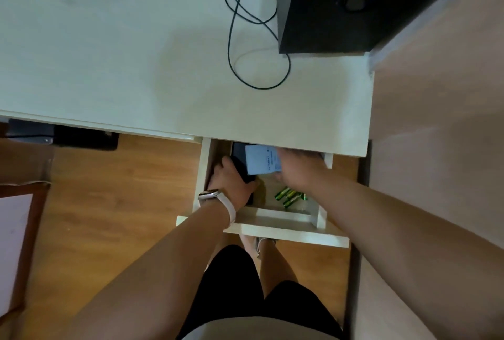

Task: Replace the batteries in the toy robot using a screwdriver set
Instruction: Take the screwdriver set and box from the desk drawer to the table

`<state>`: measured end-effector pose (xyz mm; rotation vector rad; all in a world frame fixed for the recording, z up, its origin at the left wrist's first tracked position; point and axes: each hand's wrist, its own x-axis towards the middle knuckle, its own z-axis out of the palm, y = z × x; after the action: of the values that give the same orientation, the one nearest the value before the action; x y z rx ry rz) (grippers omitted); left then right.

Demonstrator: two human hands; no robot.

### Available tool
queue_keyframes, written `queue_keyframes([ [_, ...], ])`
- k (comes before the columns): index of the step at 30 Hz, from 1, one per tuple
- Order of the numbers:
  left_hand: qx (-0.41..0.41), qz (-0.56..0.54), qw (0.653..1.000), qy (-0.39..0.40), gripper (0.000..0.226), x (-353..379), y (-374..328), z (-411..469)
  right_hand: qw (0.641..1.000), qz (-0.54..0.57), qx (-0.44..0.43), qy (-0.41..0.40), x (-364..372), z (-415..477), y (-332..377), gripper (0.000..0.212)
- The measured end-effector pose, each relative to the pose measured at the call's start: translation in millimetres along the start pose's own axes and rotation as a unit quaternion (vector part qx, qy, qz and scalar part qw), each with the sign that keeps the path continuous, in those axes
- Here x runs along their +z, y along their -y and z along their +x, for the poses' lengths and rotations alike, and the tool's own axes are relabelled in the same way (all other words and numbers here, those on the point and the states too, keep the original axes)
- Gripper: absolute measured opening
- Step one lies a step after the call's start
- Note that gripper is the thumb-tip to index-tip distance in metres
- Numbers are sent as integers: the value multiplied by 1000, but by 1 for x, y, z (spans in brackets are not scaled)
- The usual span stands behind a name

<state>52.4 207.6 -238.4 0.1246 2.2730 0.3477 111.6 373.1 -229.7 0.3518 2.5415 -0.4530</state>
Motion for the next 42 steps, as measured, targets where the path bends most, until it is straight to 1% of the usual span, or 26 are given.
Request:
queue_keyframes([
  [3, -8, -11, 1000, -9, 63, 1, -1, 1, 1000, 6, -9, -7, 2, 2, -4, 58],
  [7, -7, -10, 1000, -11, 61, 0, -3, 1, 999, -12, -43, -15, -3, -4, -4, 66],
  [9, -2, -12, 1000, 3, 53, -2, -3, 1, 999, 0, -52, -11, -7, -10, -4, 58],
  [12, 2, -32, 999, 10, 38, -9, -3, -3, 996, 51, -70, -3, -13, -22, -5, 30],
  [14, -7, -56, 998, 4, 33, -14, -2, -9, 994, 66, -85, -2, -18, -32, -5, 20],
  [17, -2, -92, 996, 5, 33, -23, -1, -20, 991, 88, -100, -9, -28, -48, -4, 19],
  [22, 3, -148, 989, 9, 29, -44, -3, -54, 989, 90, -103, -60, -48, -79, 4, 22],
  [26, -26, -246, 969, 24, 27, -60, 1, -87, 984, 129, -92, -86, -68, -100, 5, 23],
  [29, -45, -300, 953, 19, 12, -69, 2, -113, 979, 149, -95, -102, -80, -117, 7, 26],
  [30, -46, -317, 947, 13, 11, -71, 3, -120, 977, 153, -98, -107, -83, -121, 9, 27],
  [33, -37, -368, 929, -6, 8, -77, 4, -142, 975, 159, -99, -122, -88, -132, 15, 26],
  [36, -23, -416, 909, -31, 10, -85, 6, -160, 971, 167, -92, -145, -94, -139, 22, 19],
  [42, 33, -460, 884, -81, 15, -116, 19, -185, 968, 163, -101, -164, -111, -147, 46, 18],
])
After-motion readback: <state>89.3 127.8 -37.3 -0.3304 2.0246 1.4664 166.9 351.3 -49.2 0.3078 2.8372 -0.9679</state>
